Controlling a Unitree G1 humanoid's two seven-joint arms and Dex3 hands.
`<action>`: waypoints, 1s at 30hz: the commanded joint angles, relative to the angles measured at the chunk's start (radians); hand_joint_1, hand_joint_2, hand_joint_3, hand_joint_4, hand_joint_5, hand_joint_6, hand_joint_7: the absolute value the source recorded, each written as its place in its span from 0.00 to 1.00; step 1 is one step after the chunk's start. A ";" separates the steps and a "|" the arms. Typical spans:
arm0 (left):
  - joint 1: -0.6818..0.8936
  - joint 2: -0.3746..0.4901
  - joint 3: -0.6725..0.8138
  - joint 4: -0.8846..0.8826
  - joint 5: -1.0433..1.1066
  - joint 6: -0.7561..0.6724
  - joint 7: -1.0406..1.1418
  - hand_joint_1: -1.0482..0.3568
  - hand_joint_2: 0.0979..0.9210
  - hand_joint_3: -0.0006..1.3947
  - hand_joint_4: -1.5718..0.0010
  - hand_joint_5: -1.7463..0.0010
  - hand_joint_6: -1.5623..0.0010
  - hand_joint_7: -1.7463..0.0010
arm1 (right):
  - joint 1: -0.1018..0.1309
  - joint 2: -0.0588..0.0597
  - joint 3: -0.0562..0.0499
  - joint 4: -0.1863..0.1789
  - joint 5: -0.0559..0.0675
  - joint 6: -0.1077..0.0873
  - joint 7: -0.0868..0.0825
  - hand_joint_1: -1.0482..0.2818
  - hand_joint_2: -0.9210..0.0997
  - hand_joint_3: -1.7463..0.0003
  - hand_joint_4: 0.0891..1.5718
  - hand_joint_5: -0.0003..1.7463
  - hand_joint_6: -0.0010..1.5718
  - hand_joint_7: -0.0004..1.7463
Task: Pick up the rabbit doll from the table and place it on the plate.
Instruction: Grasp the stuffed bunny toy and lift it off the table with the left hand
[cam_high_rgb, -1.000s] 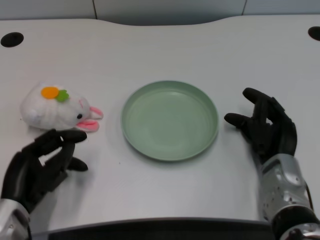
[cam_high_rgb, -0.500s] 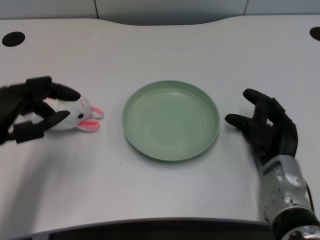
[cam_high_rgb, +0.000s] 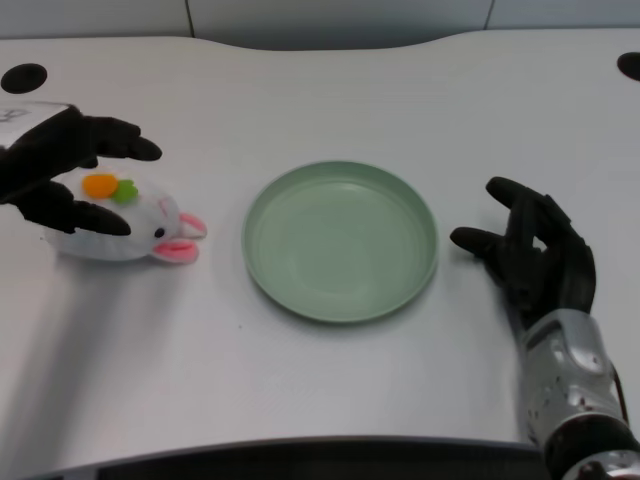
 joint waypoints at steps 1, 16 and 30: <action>-0.056 0.019 -0.058 0.054 0.059 0.007 -0.049 0.14 0.99 0.02 0.99 0.74 0.88 1.00 | 0.005 0.001 -0.001 0.009 0.001 0.010 -0.007 0.47 0.00 0.69 0.33 0.65 0.32 0.53; -0.272 -0.037 -0.265 0.409 0.313 -0.044 0.040 0.00 0.95 0.00 1.00 1.00 0.97 1.00 | 0.036 0.003 0.010 -0.045 0.001 0.023 0.005 0.47 0.00 0.68 0.31 0.65 0.31 0.53; -0.351 -0.133 -0.374 0.744 0.367 -0.126 0.337 0.00 0.94 0.00 1.00 1.00 0.99 1.00 | 0.036 0.007 -0.004 -0.034 0.016 0.016 0.008 0.47 0.00 0.69 0.33 0.65 0.32 0.54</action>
